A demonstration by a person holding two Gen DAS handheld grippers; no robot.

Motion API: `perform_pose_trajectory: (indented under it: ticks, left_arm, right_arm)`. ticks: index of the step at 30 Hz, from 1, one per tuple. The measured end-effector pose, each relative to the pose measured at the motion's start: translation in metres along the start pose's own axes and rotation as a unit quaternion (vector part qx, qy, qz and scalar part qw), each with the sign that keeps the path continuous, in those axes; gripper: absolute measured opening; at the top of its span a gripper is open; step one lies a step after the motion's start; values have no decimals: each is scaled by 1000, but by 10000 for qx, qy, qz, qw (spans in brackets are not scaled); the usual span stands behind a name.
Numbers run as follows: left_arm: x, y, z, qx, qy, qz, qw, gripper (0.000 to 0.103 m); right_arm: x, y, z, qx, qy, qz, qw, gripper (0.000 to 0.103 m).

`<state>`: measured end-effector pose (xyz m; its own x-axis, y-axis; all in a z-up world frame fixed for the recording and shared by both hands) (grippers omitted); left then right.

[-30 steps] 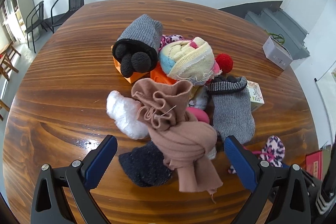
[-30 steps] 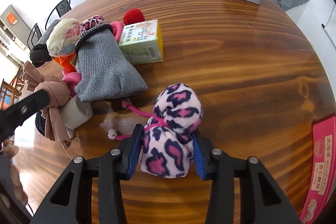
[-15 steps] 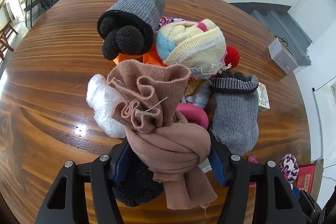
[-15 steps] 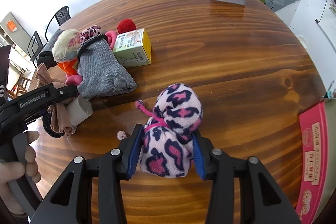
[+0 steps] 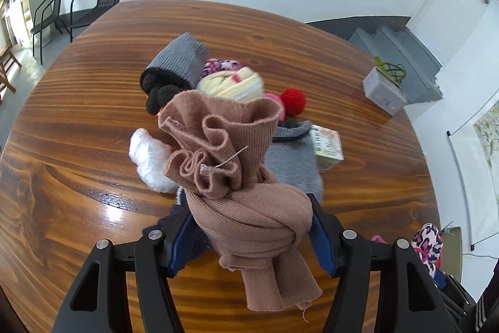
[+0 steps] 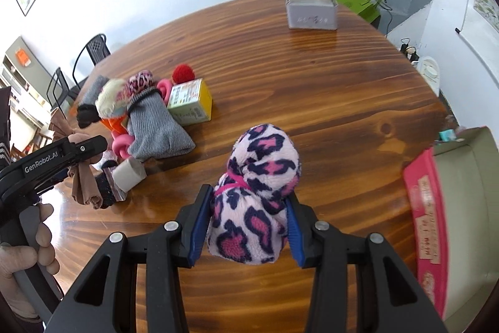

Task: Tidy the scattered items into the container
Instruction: 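Carry both items into the pink-rimmed box and open both grippers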

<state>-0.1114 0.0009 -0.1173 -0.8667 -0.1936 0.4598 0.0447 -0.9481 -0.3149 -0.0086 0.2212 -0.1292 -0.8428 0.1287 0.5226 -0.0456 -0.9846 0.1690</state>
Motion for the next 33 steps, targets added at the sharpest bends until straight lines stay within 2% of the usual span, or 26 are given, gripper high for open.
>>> perform_pose_trajectory:
  ticks: [3,8,15,23,28,33]
  left_arm:
    - [-4,-23,10,-128,-81,-163,9998,66]
    - [-22,-82,32,-464,-130,-535,9974,66]
    - [-55,-168,44,-964,-60,-1138,9888,66]
    - [-98,-267,46,-1523,179,-1857,9706,66]
    - [-126,-322,38,-1759,333,-2356,9552,66]
    - [-146,-359,28,-1907,497,-2705,9423,66]
  right_arm:
    - [0,-13,20,-20,-169,-76,9998,47]
    - [-2,-47,60,-162,-495,-244,9983,47]
    - [-16,-115,113,-542,-861,-670,9926,47]
    - [-54,-194,151,-1074,-908,-1192,9829,47]
    - [-73,-225,160,-1242,-843,-1409,9786,47]
    - [-83,-243,159,-1265,-756,-1569,9765,47]
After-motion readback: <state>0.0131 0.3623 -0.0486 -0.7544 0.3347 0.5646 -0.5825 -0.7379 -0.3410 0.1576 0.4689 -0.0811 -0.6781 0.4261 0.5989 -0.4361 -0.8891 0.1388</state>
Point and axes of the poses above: each gripper's, at about its wrist camera, not at the fingertips, and z roughly against the way its jaws point, y to its left, x to its top, the point moved 7 cm from there along -z, roughly the way its jaws point, and after that the axes turned 4 degrees about z, right-handed, at the moved point
